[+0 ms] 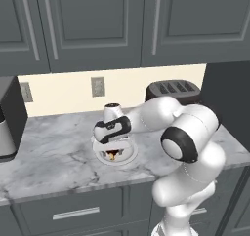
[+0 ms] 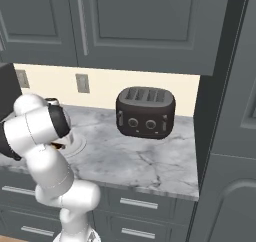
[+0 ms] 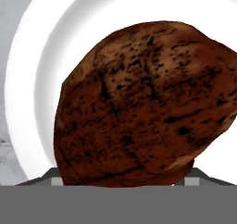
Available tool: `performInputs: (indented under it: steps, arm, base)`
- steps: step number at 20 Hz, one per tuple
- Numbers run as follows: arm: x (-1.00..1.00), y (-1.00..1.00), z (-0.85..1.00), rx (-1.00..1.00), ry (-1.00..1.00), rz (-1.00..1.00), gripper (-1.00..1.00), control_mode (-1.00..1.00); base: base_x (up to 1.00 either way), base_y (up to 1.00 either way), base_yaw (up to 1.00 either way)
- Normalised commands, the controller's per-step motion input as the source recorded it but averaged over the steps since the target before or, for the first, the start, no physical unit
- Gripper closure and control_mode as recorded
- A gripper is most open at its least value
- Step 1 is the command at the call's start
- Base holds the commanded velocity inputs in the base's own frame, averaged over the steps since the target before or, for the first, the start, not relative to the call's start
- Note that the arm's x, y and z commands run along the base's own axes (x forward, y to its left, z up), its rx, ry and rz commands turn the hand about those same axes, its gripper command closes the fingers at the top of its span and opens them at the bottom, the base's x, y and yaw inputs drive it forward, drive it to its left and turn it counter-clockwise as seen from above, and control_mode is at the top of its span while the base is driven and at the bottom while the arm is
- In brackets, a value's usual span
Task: Place the steak on the counter behind the older steak on the same shelf of the fridge to maintain FIFO order. Close the fridge door when finished.
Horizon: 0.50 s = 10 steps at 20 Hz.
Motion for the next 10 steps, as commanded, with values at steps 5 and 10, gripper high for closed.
performInputs:
  steps: [5,10]
  arm:
    - [-0.5,-0.02,-0.27,0.03,-0.04,-0.11,1.0,-1.0]
    - [-0.23,0.0,0.17,0.0,-0.2,-0.09,1.0,-1.0]
  base:
    - [0.0,0.0,0.0]
    - [0.0,0.0,0.0]
